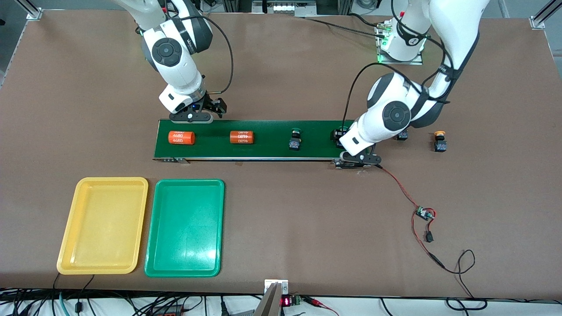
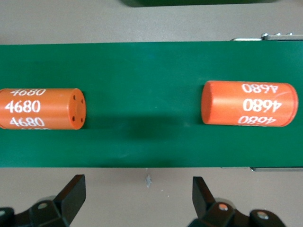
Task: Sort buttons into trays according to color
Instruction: 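Grasp an orange-based button with the left gripper while the right gripper reaches a battery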
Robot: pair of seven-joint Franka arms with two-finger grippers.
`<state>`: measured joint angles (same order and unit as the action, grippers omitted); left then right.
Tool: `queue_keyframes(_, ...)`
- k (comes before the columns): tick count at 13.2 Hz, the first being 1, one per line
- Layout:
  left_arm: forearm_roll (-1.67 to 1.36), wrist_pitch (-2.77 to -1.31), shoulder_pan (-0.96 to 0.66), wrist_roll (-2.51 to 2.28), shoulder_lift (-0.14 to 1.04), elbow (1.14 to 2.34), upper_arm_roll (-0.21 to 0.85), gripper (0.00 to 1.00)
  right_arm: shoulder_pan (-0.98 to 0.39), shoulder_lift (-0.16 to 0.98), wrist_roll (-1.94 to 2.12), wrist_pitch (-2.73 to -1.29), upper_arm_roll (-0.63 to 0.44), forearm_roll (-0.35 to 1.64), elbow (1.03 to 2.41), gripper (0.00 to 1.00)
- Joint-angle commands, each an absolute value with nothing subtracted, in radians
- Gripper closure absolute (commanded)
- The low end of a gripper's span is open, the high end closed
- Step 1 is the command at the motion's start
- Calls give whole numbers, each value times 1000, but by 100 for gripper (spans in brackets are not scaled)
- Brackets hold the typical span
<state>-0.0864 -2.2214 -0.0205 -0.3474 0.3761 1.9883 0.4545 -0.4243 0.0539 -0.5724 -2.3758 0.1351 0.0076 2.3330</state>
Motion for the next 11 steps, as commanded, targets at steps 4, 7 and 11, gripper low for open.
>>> queue_keyframes(4, -92, -2126, 202, -274, 313, 2011, 443, 0, -451, 72, -621, -2378, 130, 11, 2309, 0)
queue_keyframes(7, -91, -2103, 296, -144, 339, 2031, 439, 0, -449, 92, -620, -2378, 130, 6, 2281, 0)
queue_keyframes(11, 7, -2103, 356, -60, 354, 2100, 437, 0, -463, 156, -629, -2375, 132, 6, 2203, 0)
